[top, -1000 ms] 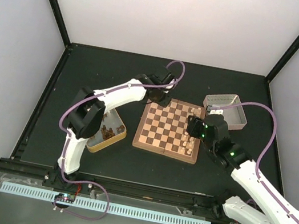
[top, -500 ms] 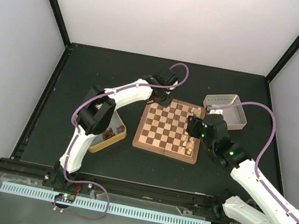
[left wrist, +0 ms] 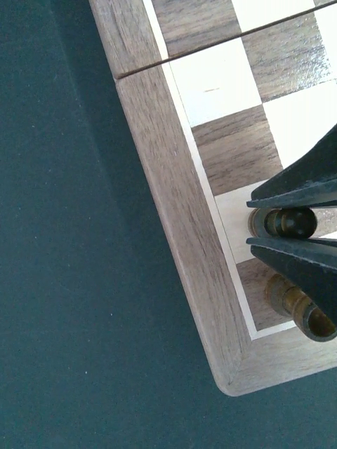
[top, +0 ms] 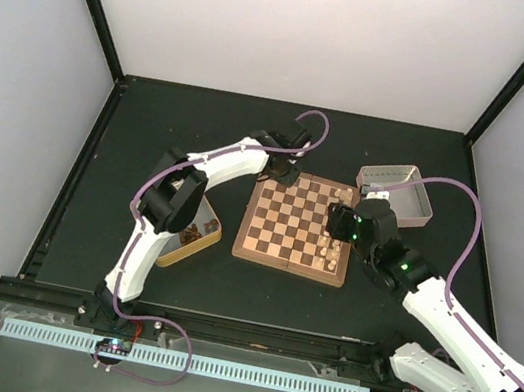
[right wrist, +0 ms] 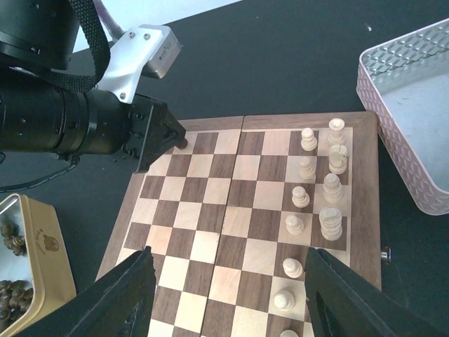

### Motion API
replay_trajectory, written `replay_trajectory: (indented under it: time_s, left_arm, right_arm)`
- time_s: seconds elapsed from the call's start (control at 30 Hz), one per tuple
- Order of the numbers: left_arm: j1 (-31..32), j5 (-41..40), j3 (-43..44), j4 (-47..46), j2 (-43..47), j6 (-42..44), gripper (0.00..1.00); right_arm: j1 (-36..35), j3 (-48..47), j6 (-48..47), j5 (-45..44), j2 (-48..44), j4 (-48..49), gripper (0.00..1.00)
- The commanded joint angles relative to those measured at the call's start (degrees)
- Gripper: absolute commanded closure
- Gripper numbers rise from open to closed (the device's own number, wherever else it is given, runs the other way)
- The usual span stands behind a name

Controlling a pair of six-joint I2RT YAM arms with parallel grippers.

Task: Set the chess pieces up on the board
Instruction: Place the chess piece on the chessboard, then pick up the chess piece from the storage box.

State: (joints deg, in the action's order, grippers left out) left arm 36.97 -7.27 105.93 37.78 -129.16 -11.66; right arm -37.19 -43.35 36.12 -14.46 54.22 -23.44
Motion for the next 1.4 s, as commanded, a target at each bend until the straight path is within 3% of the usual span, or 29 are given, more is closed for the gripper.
replay_trajectory:
  time_s: [0.0,0.23,0.5,0.73,1.03,1.37]
  left_arm:
    - [-0.6,-0.6,2.7,1.2,-1.6,-0.7,0.87]
    - [-0.5,2.7,3.0,1.6,-0.5,0.0,0.72]
    - [-0.5,5.8,4.4,2.2,2.7,0.0,0.69]
    - [-0.6,3.9,2.2,3.6,9.5,-1.0,0.62]
    - [-1.7,-3.4,-23.0,-4.3,30.5,-7.0,0.53]
    - [-9.6,-6.2,-49.7,-6.6,50.9,-18.2,0.53]
  right_arm:
    - [0.4,0.3,-0.4,-0.9,0.3,0.0,0.41]
    - [0.4,0.0,-0.5,-0.3,1.0,0.5,0.41]
    - [0.4,-0.4,-0.6,0.0,1.3,0.5,0.41]
    - [0.4,-0.4,-0.6,0.0,1.2,0.5,0.41]
    - [0.5,0.1,-0.5,0.9,1.1,1.2,0.41]
    - [0.6,-0.2,-0.2,2.3,2.3,1.9,0.41]
